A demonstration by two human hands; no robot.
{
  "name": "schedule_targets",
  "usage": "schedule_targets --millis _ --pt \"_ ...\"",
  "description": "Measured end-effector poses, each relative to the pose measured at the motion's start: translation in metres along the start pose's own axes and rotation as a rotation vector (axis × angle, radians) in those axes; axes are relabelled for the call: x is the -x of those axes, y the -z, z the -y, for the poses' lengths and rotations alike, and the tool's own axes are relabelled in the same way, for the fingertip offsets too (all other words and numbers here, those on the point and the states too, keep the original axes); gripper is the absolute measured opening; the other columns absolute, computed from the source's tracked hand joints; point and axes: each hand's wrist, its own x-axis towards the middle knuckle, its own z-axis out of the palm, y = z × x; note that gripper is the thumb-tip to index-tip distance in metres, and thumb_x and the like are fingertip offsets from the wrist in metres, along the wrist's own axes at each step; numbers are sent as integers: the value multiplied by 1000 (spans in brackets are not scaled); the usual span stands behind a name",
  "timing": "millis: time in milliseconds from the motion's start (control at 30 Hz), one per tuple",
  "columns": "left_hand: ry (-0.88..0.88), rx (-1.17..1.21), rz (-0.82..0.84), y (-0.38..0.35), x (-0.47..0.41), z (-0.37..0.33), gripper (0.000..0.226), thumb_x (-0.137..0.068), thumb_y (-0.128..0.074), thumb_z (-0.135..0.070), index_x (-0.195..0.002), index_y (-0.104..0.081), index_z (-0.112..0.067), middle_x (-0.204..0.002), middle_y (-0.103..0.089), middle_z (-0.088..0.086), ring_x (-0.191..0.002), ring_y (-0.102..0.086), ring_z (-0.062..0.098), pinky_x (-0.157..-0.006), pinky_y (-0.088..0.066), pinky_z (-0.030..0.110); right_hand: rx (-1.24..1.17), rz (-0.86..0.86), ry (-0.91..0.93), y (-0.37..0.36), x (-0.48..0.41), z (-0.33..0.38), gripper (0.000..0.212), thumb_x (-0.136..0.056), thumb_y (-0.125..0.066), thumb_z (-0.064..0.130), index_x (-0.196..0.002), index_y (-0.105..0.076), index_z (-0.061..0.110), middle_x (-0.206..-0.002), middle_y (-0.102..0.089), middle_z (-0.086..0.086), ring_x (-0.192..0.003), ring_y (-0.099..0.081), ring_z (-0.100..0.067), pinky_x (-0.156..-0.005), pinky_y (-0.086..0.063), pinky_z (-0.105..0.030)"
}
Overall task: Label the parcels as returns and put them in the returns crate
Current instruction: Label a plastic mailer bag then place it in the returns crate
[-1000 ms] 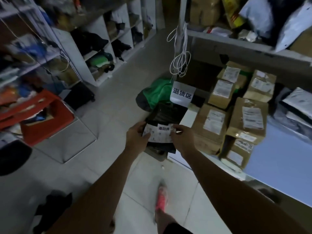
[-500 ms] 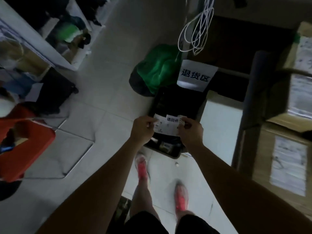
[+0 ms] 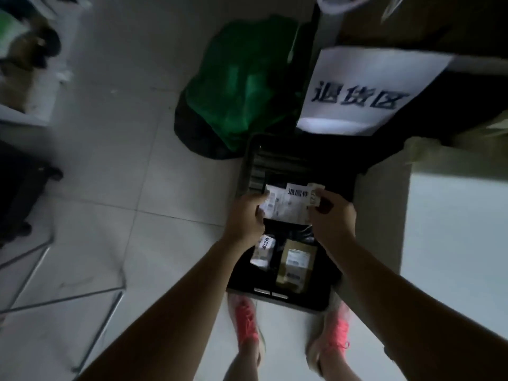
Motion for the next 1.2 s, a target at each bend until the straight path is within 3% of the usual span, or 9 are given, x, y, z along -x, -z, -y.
schedule_targets --millis 100,167,267,400,633,733,900,967,1200 --pt "31 -19 -13 -47 -50 58 44 -91 -58 7 -132 -61 -6 -134 -61 10 -120 -60 19 -93 -35 0 -10 28 27 -54 -64 -53 39 -92 -66 7 -129 -64 20 -113 -65 0 -86 -67 -17 -63 -58 -23" --pt "58 -16 -23 -82 -81 99 44 -91 -58 7 -133 -61 -7 -133 -62 9 -113 -61 15 -81 -31 -8 -3 30 68 -91 -106 -87 38 -93 -65 5 -130 -63 13 -120 -63 -4 -101 -64 -20 -80 -59 -28" --pt "82 -26 -41 -135 -116 158 44 -89 -60 6 -131 -63 -8 -129 -64 9 -96 -64 14 -82 -41 1 66 41 128 -146 -159 -135 35 -93 -63 1 -128 -64 4 -128 -64 -17 -115 -62 -32 -100 -52 -47" --pt "144 25 -91 -192 -144 211 41 -89 -60 6 -129 -64 -7 -127 -66 11 -106 -67 23 -93 -55 34 79 97 89 -190 -203 -185 33 -94 -59 -8 -127 -62 -2 -132 -59 -22 -122 -54 -36 -107 -44 -43" --pt "270 118 -41 -248 -175 266 47 -92 -57 8 -135 -60 -11 -135 -61 7 -123 -59 20 -104 -49 35 -1 91 -29 -229 -244 -238 30 -85 -61 -17 -111 -66 -2 -104 -65 -8 -89 -61 -17 -73 -55 -17" --pt "291 39 10 -256 -173 278 49 -92 -59 3 -139 -56 -14 -137 -60 6 -126 -56 20 -108 -46 33 103 100 -11 -233 -241 -254 33 -82 -67 -15 -112 -65 -1 -111 -66 -14 -102 -64 -27 -75 -56 -19" --pt "75 -395 75 -215 -152 229 66 -87 -69 -24 -146 -42 -16 -144 -47 8 -127 -50 28 -100 -48 43 667 121 188 -192 -202 -214 44 -83 -73 24 -126 -63 24 -130 -61 -3 -121 -57 -25 -95 -52 -35" --pt "-18 -502 31 -182 -135 191 66 -87 -69 -28 -145 -40 -15 -145 -44 8 -127 -49 29 -94 -51 43 854 126 296 -160 -172 -176 50 -80 -72 31 -128 -60 28 -133 -56 0 -122 -53 -26 -89 -51 -38" --pt "-191 -710 93 -49 -59 32 57 -86 -64 -45 -134 -50 -16 -133 -54 10 -122 -51 32 -97 -47 47 917 144 247 -27 -46 -6 53 -87 -66 39 -137 -52 28 -146 -44 6 -132 -41 -23 -97 -44 -37"
